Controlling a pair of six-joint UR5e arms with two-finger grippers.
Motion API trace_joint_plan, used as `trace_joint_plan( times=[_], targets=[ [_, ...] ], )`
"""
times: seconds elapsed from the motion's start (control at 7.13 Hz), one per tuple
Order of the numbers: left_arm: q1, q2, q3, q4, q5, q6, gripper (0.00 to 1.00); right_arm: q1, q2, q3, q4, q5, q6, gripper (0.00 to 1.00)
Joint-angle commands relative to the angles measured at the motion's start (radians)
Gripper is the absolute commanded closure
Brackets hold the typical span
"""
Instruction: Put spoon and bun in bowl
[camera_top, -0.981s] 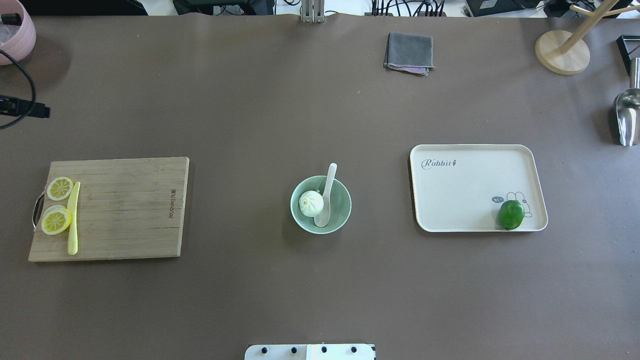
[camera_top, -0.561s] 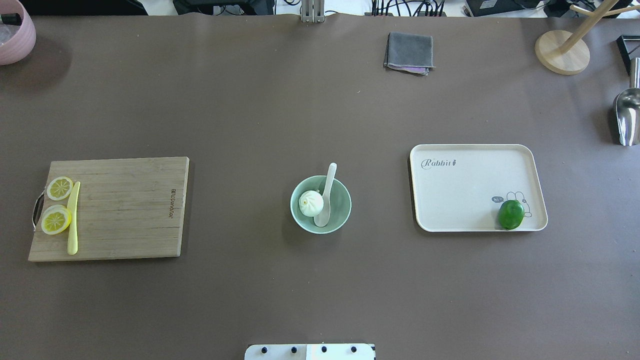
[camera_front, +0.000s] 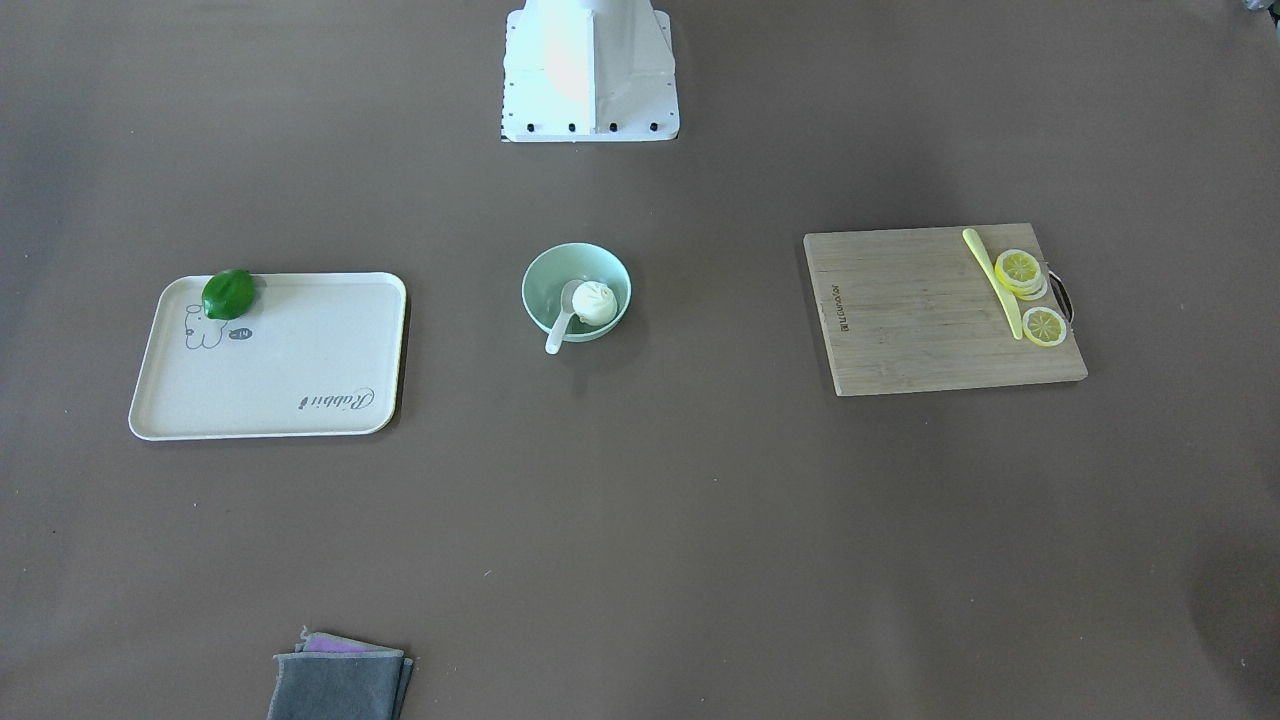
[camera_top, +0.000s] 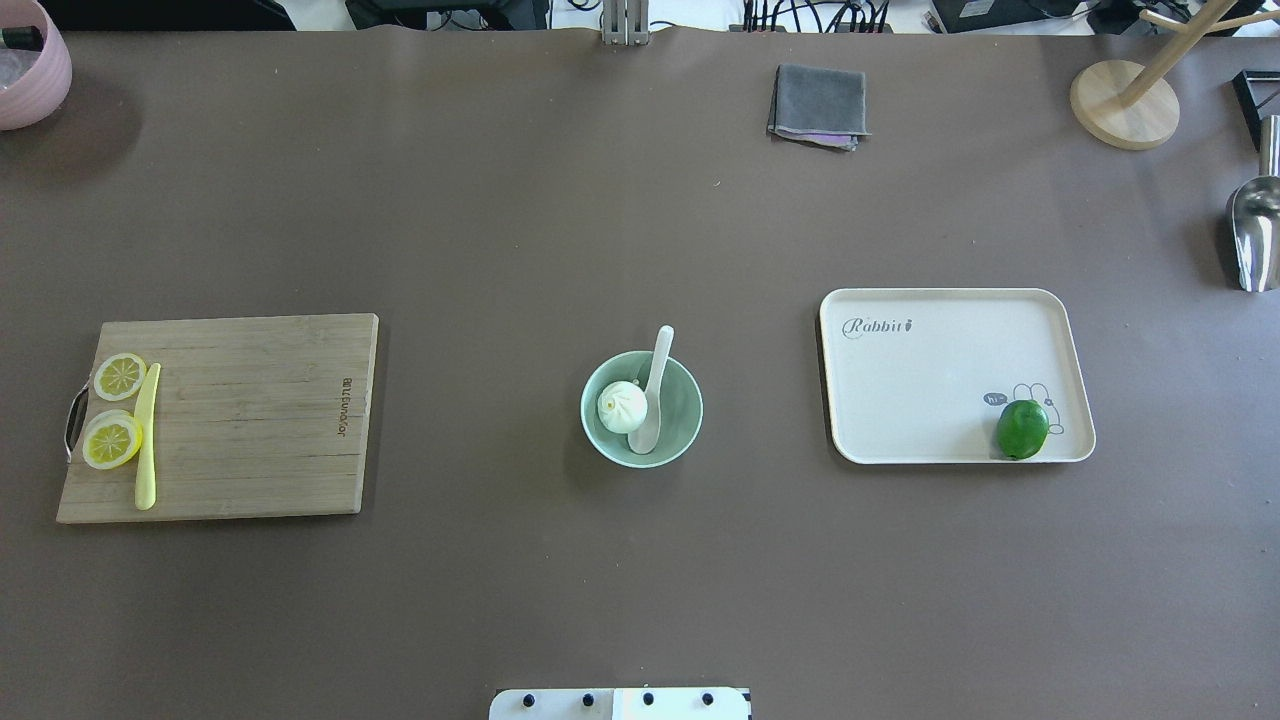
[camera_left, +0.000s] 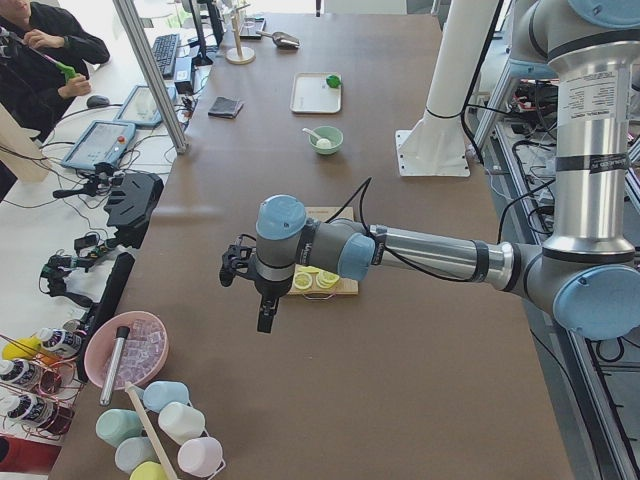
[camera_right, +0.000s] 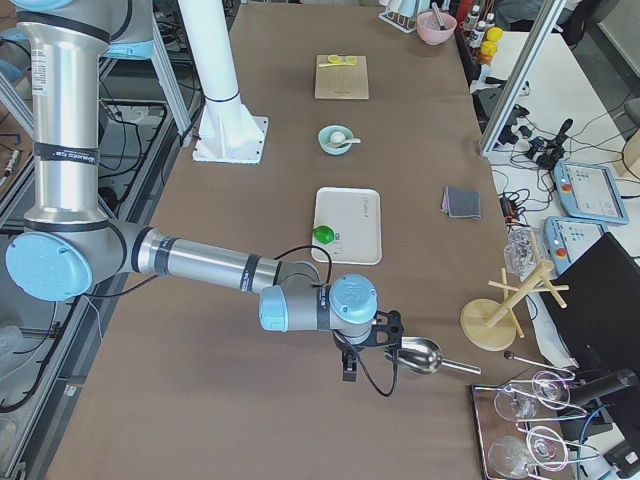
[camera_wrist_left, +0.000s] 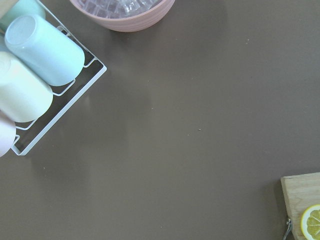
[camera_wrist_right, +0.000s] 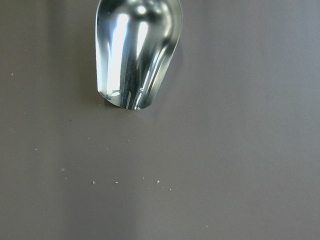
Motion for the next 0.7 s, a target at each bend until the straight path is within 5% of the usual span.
trace_joint_plan(
  times=[0.0,0.14,0.56],
  targets=[
    [-0.004,0.019,-0.006,-0.003,-0.001,0.001,0.02,-0.022,0.021,0.162,-0.188,-0.030,0.009,0.00],
    [-0.004,0.019,-0.008,-0.003,-0.001,0.001,0.02,-0.033,0.035,0.249,-0.323,-0.072,0.011,0.00],
    [-0.003,0.013,-0.002,-0.003,0.000,0.003,0.02,-0.033,0.026,0.258,-0.332,-0.056,0.011,0.00]
  ],
)
